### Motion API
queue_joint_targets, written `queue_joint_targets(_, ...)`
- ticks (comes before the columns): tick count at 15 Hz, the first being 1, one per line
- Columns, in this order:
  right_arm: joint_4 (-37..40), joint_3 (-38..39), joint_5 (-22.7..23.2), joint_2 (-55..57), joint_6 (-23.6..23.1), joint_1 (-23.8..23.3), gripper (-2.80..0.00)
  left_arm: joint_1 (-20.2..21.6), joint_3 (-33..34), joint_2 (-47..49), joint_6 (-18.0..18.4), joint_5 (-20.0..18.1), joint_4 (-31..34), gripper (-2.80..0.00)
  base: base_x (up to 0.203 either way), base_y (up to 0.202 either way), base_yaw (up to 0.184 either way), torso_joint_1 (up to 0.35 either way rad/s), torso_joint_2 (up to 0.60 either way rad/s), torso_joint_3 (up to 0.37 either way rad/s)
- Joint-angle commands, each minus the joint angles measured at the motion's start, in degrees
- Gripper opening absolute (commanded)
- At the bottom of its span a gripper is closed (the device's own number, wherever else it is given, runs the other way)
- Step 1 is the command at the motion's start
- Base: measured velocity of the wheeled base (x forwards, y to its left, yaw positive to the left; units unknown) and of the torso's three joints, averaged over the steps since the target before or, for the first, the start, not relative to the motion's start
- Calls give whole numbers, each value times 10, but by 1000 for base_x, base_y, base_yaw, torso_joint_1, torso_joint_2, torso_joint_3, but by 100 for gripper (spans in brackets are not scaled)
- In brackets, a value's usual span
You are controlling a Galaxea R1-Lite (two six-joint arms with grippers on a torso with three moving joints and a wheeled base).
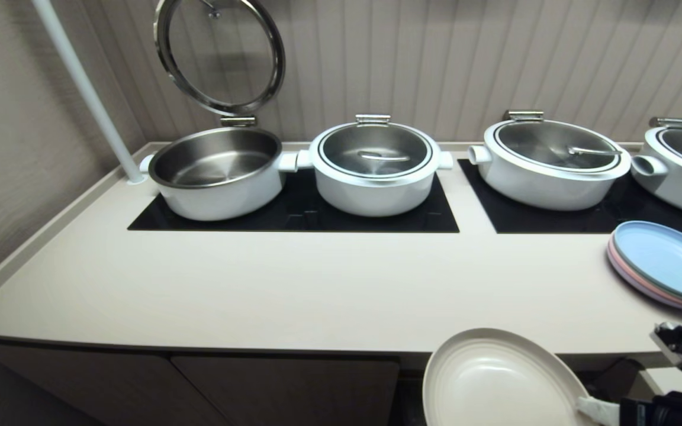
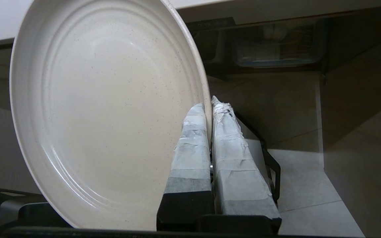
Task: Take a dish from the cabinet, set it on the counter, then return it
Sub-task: Place it on the table
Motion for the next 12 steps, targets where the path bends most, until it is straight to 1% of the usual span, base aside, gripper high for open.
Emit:
queue_joint_targets(1, -1, -13, 0, 16, 2, 0, -280, 0, 0, 0, 0, 0, 0, -280, 0, 0, 0, 0, 0, 0)
queue_joint_targets(9, -1, -47, 0, 65, 5, -5, -280, 0, 0, 0, 0, 0, 0, -280, 0, 0, 0, 0, 0, 0)
queue_joint_targets(12, 1, -74, 0, 89, 26, -11, -280, 0, 0, 0, 0, 0, 0, -280, 0, 0, 0, 0, 0, 0)
